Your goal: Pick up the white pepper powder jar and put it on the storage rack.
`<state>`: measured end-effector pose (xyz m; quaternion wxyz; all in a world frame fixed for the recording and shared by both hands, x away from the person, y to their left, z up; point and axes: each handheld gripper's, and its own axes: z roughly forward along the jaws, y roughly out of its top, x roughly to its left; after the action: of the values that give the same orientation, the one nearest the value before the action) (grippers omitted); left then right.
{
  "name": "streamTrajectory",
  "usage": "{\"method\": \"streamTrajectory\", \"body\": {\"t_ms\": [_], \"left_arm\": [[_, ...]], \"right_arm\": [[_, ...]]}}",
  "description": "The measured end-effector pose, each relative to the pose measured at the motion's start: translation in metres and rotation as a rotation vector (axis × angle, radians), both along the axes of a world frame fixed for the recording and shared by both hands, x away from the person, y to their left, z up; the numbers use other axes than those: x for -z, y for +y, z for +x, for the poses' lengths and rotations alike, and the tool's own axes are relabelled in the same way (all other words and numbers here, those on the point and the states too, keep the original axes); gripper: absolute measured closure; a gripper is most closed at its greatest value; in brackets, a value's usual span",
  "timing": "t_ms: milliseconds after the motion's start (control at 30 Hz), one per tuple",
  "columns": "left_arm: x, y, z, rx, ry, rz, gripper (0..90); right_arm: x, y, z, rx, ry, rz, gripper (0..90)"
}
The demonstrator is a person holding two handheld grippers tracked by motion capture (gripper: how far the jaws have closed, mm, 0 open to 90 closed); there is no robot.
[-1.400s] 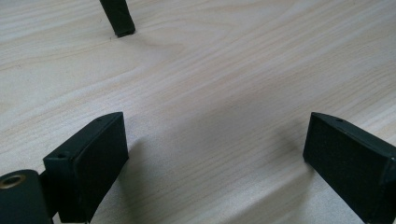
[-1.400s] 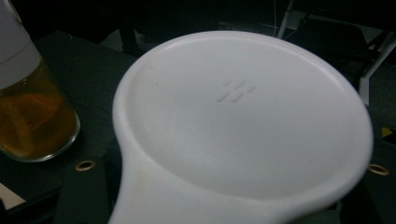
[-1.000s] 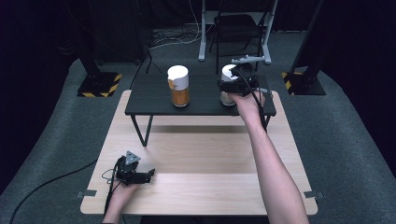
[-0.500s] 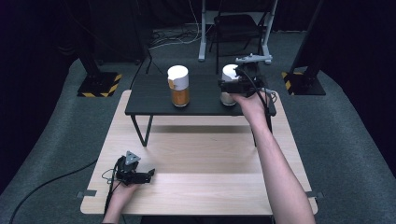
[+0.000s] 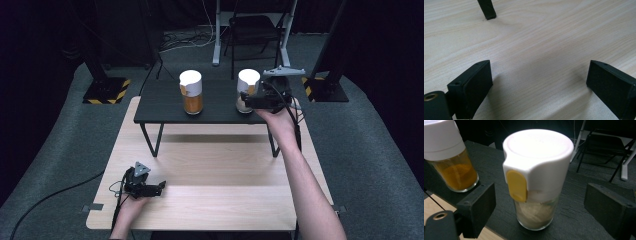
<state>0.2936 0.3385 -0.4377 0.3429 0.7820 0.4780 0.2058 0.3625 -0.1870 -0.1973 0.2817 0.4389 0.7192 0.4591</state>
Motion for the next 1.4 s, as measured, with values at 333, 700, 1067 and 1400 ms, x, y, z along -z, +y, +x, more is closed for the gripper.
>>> {"method": "streamTrajectory", "body": {"t_ms": [333, 700, 1067, 1400], "left_arm": [[0.0, 0.0, 0.0, 0.0, 0.0, 0.0, 6.0], [0.0, 0.0, 0.0, 0.0, 0.0, 0.0, 6.0], [0.0, 0.0, 0.0, -0.001, 0.0, 0.0, 6.0], [0.0, 0.0, 0.0, 0.0, -0.001, 0.001, 6.0]], "right_arm": [[0.012, -0.013, -0.013, -0.001, -0.008, 0.015, 3.4], [0.027, -0.027, -0.027, -0.002, -0.014, 0.03, 0.0], [0.047, -0.042, -0.044, 0.016, -0.025, 0.045, 0.0], [0.066, -0.047, -0.059, 0.036, -0.037, 0.032, 0.0]]}}
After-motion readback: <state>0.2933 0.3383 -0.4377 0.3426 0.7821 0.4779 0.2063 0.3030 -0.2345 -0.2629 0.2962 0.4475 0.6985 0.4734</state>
